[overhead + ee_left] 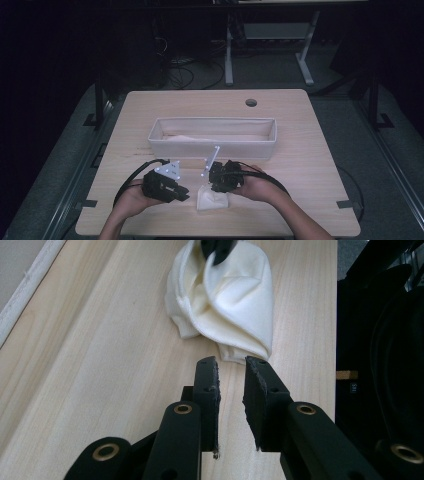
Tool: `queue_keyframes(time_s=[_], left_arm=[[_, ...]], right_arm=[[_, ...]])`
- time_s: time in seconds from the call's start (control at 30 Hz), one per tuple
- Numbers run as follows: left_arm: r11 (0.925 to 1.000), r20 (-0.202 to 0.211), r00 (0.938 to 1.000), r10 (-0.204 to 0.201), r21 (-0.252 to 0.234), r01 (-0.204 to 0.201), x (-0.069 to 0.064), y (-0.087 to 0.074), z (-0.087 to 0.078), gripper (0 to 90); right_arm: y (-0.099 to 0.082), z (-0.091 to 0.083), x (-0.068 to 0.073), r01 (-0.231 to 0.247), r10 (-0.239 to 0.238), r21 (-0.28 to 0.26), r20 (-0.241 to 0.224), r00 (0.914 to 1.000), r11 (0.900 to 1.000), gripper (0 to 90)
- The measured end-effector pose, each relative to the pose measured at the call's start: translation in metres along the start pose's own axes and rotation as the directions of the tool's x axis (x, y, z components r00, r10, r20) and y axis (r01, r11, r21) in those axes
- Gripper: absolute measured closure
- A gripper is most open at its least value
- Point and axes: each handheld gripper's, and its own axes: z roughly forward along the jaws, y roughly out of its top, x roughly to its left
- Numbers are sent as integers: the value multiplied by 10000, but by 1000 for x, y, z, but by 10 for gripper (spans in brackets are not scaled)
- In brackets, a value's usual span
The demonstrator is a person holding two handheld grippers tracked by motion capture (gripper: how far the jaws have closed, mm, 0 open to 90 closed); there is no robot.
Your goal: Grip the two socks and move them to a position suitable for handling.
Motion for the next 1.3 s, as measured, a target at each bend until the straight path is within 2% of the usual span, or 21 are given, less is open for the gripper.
queue_keyframes(time_s=[0.2, 0.33, 0.47, 0.5, 0.67, 0.73, 0.87, 0.97, 1.1, 1.3], left_arm=[[10000, -6, 10000, -7, -24, 7, 0, -1, 0, 758], [10000, 13, 10000, -9, -15, 9, 0, -1, 0, 758], [10000, 18, 10000, 18, 14, -18, 0, 0, 0, 757], [10000, 28, 10000, -11, 4, 11, -1, 0, 1, 757], [10000, -21, 10000, -62, -44, 62, 0, -1, -1, 756], [9999, -25, 10000, -83, -84, 82, 0, -1, -1, 756], [9999, -49, 9999, -102, -106, 101, 0, -2, -3, 756], [9999, -56, 9999, -91, -114, 90, 1, -3, -4, 756], [9999, -67, 9999, -105, -124, 104, 1, -3, -4, 756], [9999, -39, 9999, -114, -100, 113, 1, -3, -4, 756]], right_arm=[[-3, 13, -10, -283, 283, 50, 5, 9996, 9996, 855], [-4, 7, -6, -112, 114, -143, 165, 9998, 9998, 814], [-6, -5, 0, 177, -160, -479, 357, 9992, 9987, 809], [-7, -7, 1, 199, -187, -520, 222, 9996, 9985, 808], [-7, -13, 7, 665, -659, -670, 121, 9978, 9955, 770], [-7, -12, 8, 778, -793, -772, -160, 9967, 9940, 762], [-4, -4, 9, 979, -1012, -669, -478, 9937, 9929, 699], [-2, 3, 5, 964, -996, -554, -584, 9933, 9938, 645], [-1, 12, 2, 1003, -1032, -447, -671, 9924, 9939, 570], [-1, 18, 1, 1129, -1166, -562, -664, 9910, 9920, 511]])
